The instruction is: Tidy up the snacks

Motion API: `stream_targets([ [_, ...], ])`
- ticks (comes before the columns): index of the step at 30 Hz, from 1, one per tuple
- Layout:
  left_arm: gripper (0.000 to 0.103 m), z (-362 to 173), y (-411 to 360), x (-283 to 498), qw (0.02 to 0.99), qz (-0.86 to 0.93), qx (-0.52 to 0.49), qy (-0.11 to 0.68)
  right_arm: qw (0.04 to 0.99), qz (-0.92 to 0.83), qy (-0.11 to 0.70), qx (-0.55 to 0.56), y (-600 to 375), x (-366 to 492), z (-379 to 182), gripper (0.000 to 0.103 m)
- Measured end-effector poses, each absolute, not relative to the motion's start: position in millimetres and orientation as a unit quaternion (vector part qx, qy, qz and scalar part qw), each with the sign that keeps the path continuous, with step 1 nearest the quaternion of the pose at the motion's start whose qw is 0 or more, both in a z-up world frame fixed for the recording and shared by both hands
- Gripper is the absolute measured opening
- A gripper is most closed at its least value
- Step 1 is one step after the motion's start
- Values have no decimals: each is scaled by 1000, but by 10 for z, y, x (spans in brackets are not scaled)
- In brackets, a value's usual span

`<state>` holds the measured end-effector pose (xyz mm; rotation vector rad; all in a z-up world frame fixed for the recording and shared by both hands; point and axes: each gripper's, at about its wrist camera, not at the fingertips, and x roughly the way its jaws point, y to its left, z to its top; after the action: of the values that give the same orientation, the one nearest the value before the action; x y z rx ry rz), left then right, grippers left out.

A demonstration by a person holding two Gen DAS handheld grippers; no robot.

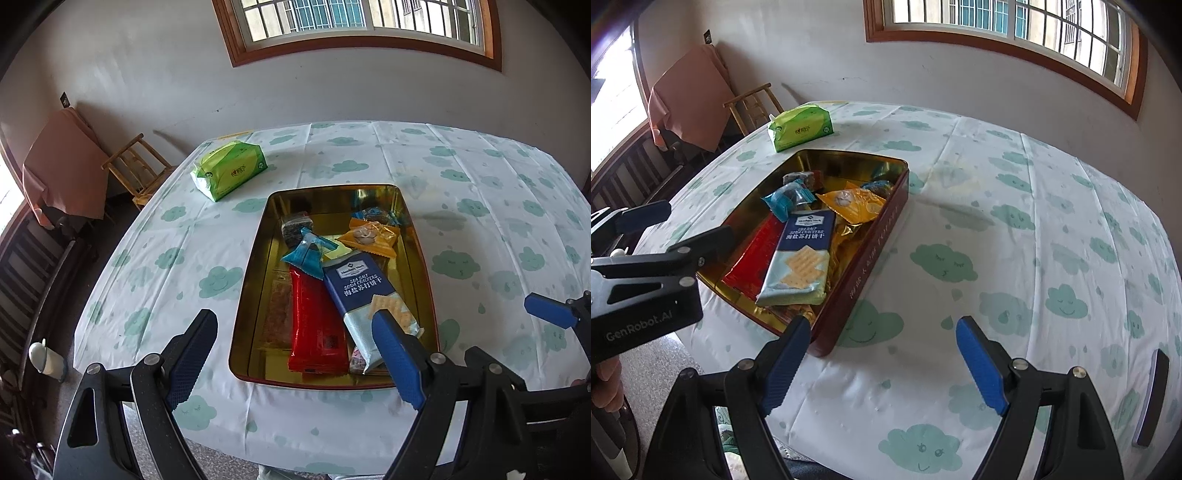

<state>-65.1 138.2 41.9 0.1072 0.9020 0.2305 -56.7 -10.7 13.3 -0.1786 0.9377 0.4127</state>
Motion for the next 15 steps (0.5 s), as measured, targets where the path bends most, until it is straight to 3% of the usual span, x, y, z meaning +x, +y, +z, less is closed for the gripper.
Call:
stream_targets([
  [15,84,374,1367,-644,889,107,47,443,863,191,457,-102,-52,-558,63,83],
])
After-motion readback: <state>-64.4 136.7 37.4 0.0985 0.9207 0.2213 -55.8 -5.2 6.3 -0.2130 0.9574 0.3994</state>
